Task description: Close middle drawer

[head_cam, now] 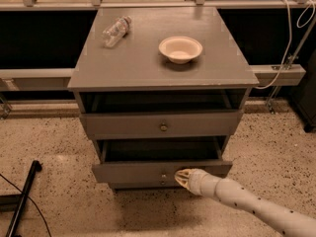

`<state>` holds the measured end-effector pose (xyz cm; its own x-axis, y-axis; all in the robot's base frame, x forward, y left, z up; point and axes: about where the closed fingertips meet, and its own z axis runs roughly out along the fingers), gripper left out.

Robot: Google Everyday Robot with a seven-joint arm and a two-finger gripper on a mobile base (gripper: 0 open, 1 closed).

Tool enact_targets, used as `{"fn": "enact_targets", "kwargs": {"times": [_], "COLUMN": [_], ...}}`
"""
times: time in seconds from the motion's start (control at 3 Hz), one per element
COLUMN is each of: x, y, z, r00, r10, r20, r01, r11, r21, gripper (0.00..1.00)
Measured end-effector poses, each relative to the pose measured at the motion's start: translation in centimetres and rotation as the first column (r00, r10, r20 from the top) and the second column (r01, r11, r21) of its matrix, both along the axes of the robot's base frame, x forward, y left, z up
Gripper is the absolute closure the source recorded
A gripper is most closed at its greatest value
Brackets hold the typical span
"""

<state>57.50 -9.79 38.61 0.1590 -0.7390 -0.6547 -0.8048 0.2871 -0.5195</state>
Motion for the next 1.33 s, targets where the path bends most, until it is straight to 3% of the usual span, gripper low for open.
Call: {"fn": "enact_targets", "kwargs": {"times": [0.67, 1.0, 1.33], "x": [3.9, 6.2, 5.9], "y": [-1.7, -1.5, -0.9], "z": [-1.4, -2.0, -2.2], "r00": [0.9975, 0.9966, 0.999], "r10": [-0.06, -0.061, -0.015], "r20": [0.037, 0.056, 0.042], "r01": [0.057, 0.055, 0.011], "r11": [0.995, 0.993, 0.995], "r21": [0.078, 0.108, 0.102], "gripper": [1.0, 1.0, 1.0]}}
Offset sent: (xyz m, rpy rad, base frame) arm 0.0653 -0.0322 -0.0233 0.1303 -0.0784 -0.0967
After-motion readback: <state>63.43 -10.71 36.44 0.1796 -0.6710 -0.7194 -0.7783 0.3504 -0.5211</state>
